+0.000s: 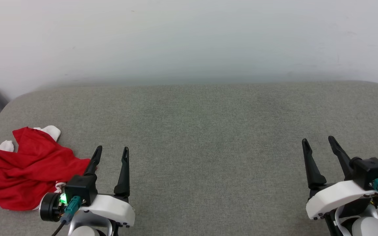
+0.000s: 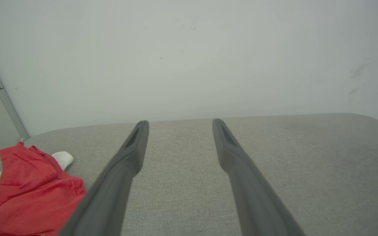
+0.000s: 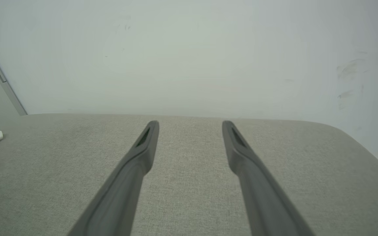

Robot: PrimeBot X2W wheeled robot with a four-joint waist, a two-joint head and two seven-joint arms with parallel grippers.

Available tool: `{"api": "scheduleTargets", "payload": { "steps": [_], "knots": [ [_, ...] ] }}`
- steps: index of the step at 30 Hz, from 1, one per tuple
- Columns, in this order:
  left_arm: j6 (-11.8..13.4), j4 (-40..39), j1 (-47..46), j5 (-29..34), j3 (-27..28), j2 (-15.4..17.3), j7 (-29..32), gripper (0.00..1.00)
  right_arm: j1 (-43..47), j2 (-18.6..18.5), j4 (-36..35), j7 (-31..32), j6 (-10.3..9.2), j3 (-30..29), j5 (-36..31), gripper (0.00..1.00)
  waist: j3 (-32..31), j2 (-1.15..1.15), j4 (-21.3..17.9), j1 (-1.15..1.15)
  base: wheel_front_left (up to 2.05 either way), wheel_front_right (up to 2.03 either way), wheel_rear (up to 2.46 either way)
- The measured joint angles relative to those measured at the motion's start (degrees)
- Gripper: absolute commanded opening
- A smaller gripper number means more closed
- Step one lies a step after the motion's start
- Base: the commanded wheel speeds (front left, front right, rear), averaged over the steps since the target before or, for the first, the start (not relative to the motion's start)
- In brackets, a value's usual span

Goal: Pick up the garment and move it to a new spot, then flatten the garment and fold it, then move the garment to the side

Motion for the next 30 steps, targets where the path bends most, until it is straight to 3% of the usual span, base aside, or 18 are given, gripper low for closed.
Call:
{"api": "scheduleTargets", "payload": {
  "steps": [30],
  "knots": [
    [-1.4,2.8,0.0,5.4,2.6,-2.2,-2.7,1.00,0.6,0.1,-0.5,-1.9,0.00,-1.2,-5.3,1.00,-0.1,0.00,-0.1,0.00,0.00,0.00,0.00]
  ]
}}
